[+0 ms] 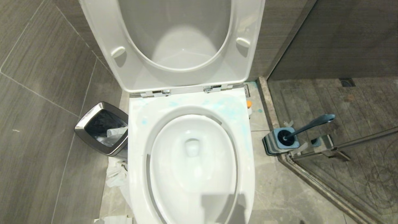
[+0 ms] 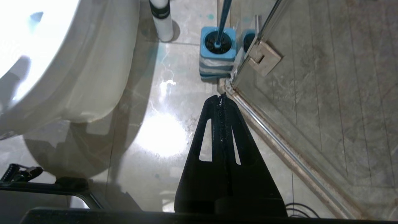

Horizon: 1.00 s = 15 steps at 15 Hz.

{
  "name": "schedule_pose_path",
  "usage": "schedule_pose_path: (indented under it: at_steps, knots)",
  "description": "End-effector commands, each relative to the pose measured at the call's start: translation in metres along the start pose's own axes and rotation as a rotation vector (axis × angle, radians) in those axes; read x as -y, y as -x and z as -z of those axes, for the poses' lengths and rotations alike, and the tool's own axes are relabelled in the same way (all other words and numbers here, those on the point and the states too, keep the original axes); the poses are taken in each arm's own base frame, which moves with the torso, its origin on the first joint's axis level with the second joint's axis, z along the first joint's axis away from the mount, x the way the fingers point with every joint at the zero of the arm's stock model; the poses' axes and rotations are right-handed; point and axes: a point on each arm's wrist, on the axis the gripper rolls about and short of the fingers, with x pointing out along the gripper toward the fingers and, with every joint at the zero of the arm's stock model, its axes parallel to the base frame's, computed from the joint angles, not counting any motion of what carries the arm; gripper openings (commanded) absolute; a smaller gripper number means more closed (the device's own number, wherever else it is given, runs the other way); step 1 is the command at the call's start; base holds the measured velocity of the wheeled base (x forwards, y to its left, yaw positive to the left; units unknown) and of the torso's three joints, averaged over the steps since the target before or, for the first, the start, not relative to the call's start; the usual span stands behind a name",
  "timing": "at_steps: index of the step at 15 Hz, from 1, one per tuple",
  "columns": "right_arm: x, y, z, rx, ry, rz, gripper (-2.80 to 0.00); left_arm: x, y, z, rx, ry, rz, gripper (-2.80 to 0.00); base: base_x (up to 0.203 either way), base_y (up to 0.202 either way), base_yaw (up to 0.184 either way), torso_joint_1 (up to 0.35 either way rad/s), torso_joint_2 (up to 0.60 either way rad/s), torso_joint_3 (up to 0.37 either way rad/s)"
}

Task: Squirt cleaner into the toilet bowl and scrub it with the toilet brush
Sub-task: Pour in the cleaning agent

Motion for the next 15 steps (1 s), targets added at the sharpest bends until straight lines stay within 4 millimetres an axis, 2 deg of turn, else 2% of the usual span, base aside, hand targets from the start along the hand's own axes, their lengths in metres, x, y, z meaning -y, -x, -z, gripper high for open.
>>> schedule_pose_path:
  at_steps: [1, 15]
  knots:
    - [0.0000, -0.0001, -0.0003, 0.000, 0.001, -0.001, -2.80, 0.0000, 0.0000, 0.0001, -0.001, 0.000, 0.000, -2.80, 0.000, 0.000, 0.000, 0.002, 0.00, -0.193]
    - [-0.0001, -0.0001, -0.0001, -0.002, 0.004, -0.007, -2.80, 0.0000, -0.0001, 0.0002, -0.003, -0.001, 0.000, -2.80, 0.000, 0.000, 0.000, 0.002, 0.00, -0.198]
